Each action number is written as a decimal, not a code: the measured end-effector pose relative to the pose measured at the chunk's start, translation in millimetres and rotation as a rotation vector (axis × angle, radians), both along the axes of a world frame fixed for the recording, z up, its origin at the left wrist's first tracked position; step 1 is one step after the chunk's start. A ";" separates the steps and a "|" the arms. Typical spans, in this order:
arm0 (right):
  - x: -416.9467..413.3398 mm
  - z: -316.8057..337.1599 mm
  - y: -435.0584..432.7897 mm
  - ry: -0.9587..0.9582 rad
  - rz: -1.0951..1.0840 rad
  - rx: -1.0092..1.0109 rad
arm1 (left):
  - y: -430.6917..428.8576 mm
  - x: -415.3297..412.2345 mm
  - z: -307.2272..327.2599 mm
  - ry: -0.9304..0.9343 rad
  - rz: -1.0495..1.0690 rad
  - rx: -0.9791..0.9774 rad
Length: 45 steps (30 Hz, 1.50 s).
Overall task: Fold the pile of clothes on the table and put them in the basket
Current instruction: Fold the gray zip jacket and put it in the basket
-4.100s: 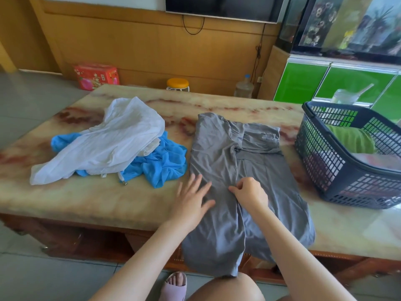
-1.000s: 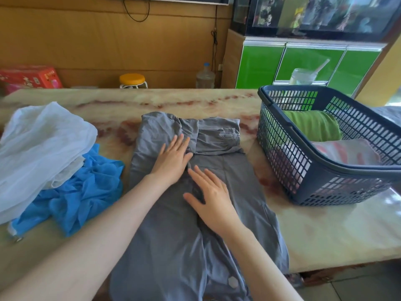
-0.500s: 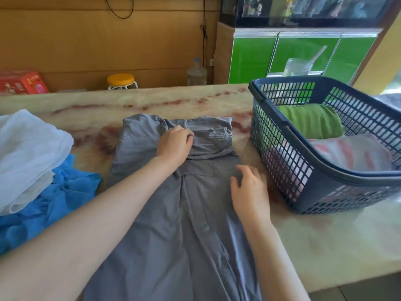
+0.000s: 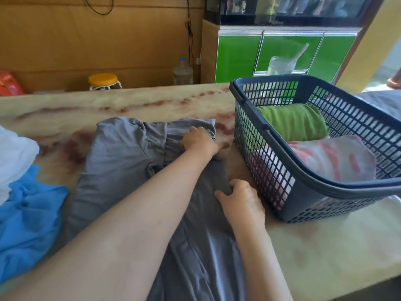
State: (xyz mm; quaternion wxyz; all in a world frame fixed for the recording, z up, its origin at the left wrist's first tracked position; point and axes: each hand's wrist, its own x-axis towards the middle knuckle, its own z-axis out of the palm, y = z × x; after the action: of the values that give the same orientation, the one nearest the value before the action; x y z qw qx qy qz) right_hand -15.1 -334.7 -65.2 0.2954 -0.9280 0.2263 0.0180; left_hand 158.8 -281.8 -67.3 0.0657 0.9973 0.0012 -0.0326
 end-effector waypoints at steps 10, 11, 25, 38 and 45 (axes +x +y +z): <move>14.8 -12.6 27.5 -0.119 0.274 0.540 | 12.4 18.6 4.3 0.017 0.010 -0.057; 15.1 -12.1 35.5 -0.123 0.296 0.577 | 19.5 20.1 8.6 0.026 0.020 -0.144; -9.2 3.1 175.8 -0.100 0.721 0.521 | 240.1 12.8 8.1 0.032 0.620 -0.953; 0.9 -7.2 184.5 -0.127 0.710 0.483 | 232.2 23.2 4.7 -0.141 0.032 -0.612; 4.3 -13.5 185.5 -0.117 0.709 0.499 | 224.5 33.0 -1.4 -0.276 0.171 -0.652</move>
State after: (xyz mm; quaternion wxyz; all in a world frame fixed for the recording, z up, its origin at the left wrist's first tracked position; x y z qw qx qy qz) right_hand -10.8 -149.2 -78.7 0.4982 -0.8481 -0.1348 0.1200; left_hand 191.8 -57.3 -68.7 0.3823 0.9152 0.0651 0.1094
